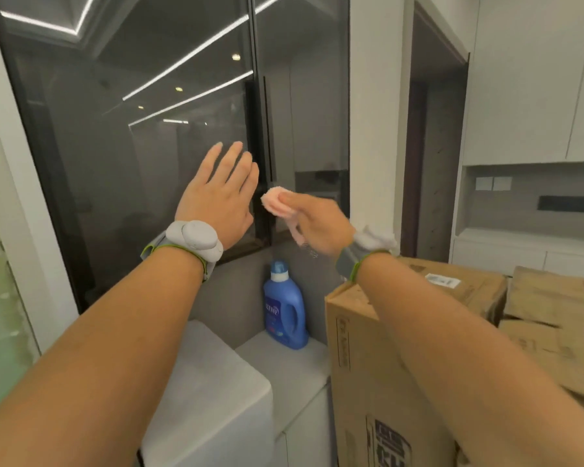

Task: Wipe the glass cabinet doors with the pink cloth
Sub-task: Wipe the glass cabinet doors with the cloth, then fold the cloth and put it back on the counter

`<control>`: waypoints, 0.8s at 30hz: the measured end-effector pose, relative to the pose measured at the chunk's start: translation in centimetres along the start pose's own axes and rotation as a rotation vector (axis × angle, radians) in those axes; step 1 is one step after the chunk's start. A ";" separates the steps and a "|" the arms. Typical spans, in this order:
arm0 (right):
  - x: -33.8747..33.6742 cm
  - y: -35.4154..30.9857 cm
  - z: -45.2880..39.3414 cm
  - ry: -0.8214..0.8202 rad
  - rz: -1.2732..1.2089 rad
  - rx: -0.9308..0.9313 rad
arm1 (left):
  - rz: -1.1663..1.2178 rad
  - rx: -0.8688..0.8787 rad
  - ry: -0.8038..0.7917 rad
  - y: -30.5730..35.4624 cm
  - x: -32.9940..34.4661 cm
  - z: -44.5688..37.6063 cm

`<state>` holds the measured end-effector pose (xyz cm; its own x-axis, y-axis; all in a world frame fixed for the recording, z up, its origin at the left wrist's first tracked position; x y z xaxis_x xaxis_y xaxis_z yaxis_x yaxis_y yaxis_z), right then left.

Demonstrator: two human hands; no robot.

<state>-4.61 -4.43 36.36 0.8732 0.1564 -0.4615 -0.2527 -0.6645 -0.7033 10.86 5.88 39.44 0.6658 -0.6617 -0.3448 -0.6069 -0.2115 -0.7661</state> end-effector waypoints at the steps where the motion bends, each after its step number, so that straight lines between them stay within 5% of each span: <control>1: -0.3 0.7 0.7 -0.051 -0.078 0.100 | 0.069 0.001 -0.001 1.1 0.0 0.3; 6: -0.8 5.5 3.7 -0.012 -0.454 0.413 | 0.632 0.067 -0.016 6.9 0.3 0.8; 12: 0.4 9.9 8.4 -0.080 -0.759 0.732 | 1.377 -0.329 -0.212 13.6 1.0 1.5; 20: 1.9 16.0 12.5 -0.167 -0.823 0.821 | 1.558 -0.550 -0.278 19.3 3.2 4.6; 24: 3.7 19.5 14.9 -0.187 -0.460 0.823 | 1.539 -0.672 -0.265 21.5 4.4 6.4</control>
<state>-12.54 -5.96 12.87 0.8974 0.4349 -0.0743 -0.1774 0.2014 -0.9633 3.46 3.02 17.97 -0.6637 -0.4154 -0.6221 -0.7291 0.1733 0.6621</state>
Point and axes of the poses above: each hand's wrist, its own z-axis away from the middle knuckle, its own x-axis out of the palm, y = z × x, the point moved 2 cm from there along -z, towards the middle knuckle, and after that the axes turned 15 degrees about x, right-handed, at the moved point
